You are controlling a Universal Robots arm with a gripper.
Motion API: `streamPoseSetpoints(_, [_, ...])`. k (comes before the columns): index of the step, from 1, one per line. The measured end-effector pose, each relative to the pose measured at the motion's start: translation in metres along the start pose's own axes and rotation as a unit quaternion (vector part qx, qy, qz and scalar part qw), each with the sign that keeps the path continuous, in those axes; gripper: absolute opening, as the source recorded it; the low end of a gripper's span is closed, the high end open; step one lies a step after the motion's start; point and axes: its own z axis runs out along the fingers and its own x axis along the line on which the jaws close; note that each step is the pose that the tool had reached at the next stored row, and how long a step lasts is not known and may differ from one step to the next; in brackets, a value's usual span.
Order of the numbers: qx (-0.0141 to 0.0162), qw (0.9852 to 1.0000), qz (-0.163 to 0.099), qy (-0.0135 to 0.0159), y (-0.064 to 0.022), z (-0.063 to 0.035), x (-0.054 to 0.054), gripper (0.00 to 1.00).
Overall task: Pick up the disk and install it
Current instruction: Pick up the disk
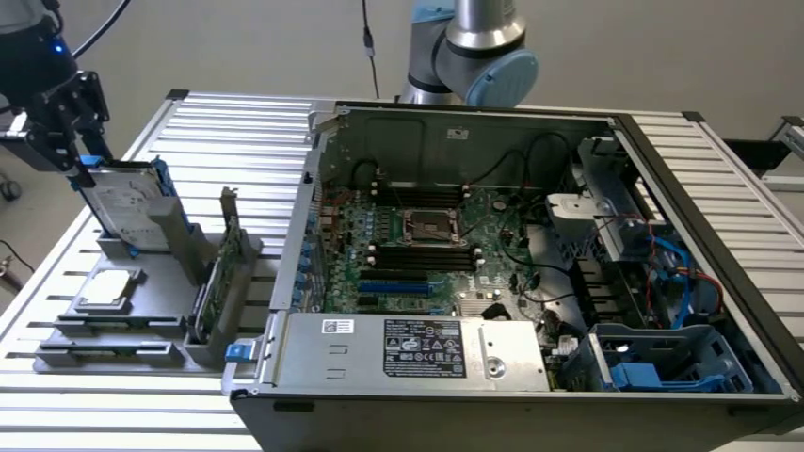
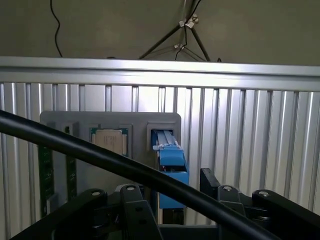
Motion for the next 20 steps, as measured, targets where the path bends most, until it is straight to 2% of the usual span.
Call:
streamPoseSetpoints(9, [0.0006,1.0,0.0,-0.0005,-0.0001,0.0153,0.0,0.54])
streamPoseSetpoints(14, [0.0034,1.0,0.0,-0.0012,0.0008,0.0158,0.0,0.54])
streamPoseSetpoints(20, [0.0052,1.0,0.0,-0.0014,0.0027,0.0158,0.0,0.54])
